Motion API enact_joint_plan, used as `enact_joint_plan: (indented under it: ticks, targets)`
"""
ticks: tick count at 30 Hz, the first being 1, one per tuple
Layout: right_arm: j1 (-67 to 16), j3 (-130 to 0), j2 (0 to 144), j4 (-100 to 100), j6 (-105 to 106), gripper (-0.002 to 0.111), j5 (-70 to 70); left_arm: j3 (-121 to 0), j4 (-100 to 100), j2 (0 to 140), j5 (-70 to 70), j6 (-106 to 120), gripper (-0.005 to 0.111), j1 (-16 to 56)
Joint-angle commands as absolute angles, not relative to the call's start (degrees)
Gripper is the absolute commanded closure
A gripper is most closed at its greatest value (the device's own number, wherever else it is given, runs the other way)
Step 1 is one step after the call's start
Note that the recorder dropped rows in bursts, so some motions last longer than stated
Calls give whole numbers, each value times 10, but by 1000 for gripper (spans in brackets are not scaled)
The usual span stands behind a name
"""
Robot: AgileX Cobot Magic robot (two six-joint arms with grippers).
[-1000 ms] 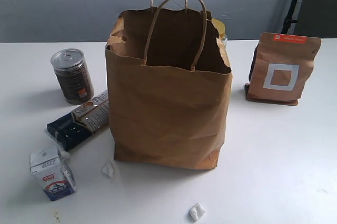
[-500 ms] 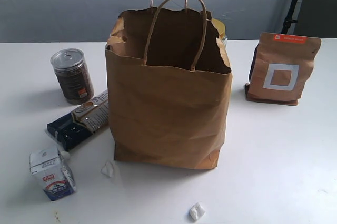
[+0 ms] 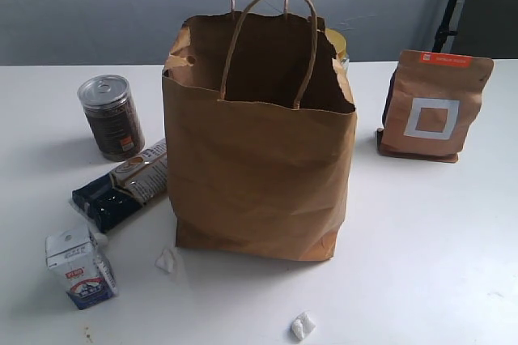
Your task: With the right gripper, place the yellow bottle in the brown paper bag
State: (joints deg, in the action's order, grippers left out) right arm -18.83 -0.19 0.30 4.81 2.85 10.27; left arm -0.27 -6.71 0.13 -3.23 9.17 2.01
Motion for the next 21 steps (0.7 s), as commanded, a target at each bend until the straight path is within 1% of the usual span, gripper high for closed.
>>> enact_joint_plan:
  ticks: [1, 12, 17, 21]
  targets:
    - [-167, 0, 0, 47, 25, 108, 96, 0, -65, 0, -29, 90, 107, 22]
    - [-165, 0, 0, 47, 25, 108, 95, 0, -65, 0, -29, 90, 107, 22]
    - [-137, 0, 0, 47, 25, 108, 95, 0, -65, 0, -29, 90, 107, 22]
    - [-137, 0, 0, 47, 25, 108, 92, 0, -65, 0, -29, 90, 107, 22]
